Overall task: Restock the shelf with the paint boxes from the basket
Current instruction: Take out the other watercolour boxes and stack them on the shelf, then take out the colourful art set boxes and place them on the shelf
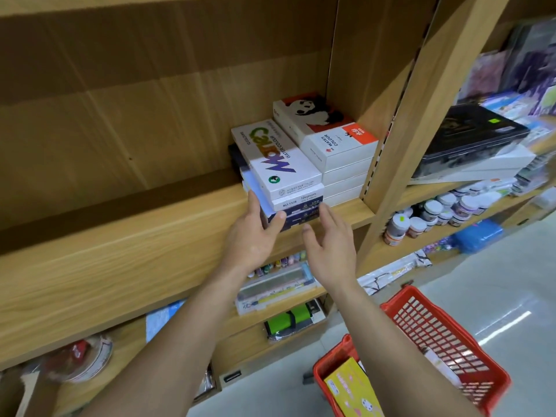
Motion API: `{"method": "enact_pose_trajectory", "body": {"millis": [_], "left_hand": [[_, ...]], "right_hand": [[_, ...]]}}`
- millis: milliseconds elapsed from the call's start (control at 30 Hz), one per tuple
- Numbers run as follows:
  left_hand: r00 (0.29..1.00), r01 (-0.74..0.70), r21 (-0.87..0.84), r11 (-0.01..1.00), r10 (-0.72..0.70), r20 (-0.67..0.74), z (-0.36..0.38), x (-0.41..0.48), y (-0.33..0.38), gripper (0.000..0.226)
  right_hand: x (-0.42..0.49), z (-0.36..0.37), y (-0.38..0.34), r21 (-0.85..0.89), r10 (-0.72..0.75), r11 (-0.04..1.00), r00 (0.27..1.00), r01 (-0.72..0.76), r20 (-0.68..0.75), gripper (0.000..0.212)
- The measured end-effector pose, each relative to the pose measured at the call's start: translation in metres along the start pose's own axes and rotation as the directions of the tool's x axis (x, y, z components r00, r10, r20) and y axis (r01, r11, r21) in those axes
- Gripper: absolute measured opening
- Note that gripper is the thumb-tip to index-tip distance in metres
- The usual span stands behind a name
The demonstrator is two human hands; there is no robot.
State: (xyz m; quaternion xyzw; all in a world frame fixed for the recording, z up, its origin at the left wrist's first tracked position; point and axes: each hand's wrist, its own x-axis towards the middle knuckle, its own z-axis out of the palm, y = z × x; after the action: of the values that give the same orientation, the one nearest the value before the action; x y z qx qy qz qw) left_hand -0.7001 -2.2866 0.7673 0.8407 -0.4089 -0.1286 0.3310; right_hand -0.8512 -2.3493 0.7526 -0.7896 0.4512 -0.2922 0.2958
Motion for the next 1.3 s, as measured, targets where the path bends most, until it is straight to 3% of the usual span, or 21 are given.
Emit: {"method": "enact_pose_trajectory", "body": {"millis": [100, 233, 433, 533, 600, 700, 767, 867, 967, 1133, 1300], "left_hand": [[0.999, 0.009, 0.048, 0.999, -0.007, -0.045, 0.002, 0.001, 0.004, 0.090], [0.994, 0.031, 0.061, 0.998, -0.024, -0.103, 0.003, 0.004, 0.012, 0.075], [0.999, 0.047, -0.056, 0.997, -0.047, -0.015, -0.003, 0.006, 0.006, 0.086], [1.000, 0.020, -0.218, 0.976, -0.020, 0.003, -0.010, -0.006, -0.003, 0.068], [0.998, -0.019, -0.275, 0.961, 0.003, -0.060, -0.015, -0.024, -0.009, 0.055], [0.987, -0.105, -0.274, 0.956, 0.067, -0.143, -0.023, -0.059, -0.017, 0.040], [0.981, -0.164, -0.230, 0.959, 0.135, -0.138, -0.020, -0.086, -0.020, 0.029], [0.962, -0.267, -0.145, 0.953, 0.272, 0.021, 0.008, -0.121, -0.018, 0.016], [0.906, -0.311, -0.061, 0.949, 0.315, 0.283, 0.059, -0.139, -0.015, 0.019], [0.754, -0.349, 0.066, 0.935, 0.238, 0.612, 0.156, -0.147, -0.016, 0.042], [0.638, -0.401, 0.128, 0.907, 0.176, 0.750, 0.237, -0.153, -0.021, 0.047]], "right_hand": [[-0.001, 0.000, 0.000, 0.003, -0.009, 1.000, 1.000, 0.009, -0.001, 0.064], [-0.006, -0.005, -0.006, 0.008, -0.114, 0.993, 0.985, 0.116, -0.127, 0.067], [-0.001, -0.007, -0.013, -0.146, -0.156, 0.977, 0.988, 0.155, 0.004, 0.064], [0.001, -0.011, -0.015, -0.213, -0.125, 0.967, 0.990, 0.137, 0.067, 0.069], [0.005, -0.017, -0.018, -0.216, -0.111, 0.967, 0.986, 0.137, 0.127, 0.071], [0.005, -0.030, -0.018, -0.193, -0.155, 0.962, 0.967, 0.195, 0.204, 0.070], [-0.004, -0.043, -0.008, -0.152, -0.151, 0.972, 0.974, 0.177, 0.169, 0.065], [-0.035, -0.068, 0.034, -0.104, -0.018, 0.994, 1.000, 0.020, 0.018, 0.057], [-0.081, -0.094, 0.105, -0.117, 0.220, 0.968, 0.975, -0.223, -0.036, 0.050], [-0.169, -0.117, 0.220, -0.124, 0.600, 0.787, 0.797, -0.604, -0.077, 0.047], [-0.227, -0.105, 0.296, -0.067, 0.762, 0.642, 0.645, -0.764, -0.064, 0.048]]}}
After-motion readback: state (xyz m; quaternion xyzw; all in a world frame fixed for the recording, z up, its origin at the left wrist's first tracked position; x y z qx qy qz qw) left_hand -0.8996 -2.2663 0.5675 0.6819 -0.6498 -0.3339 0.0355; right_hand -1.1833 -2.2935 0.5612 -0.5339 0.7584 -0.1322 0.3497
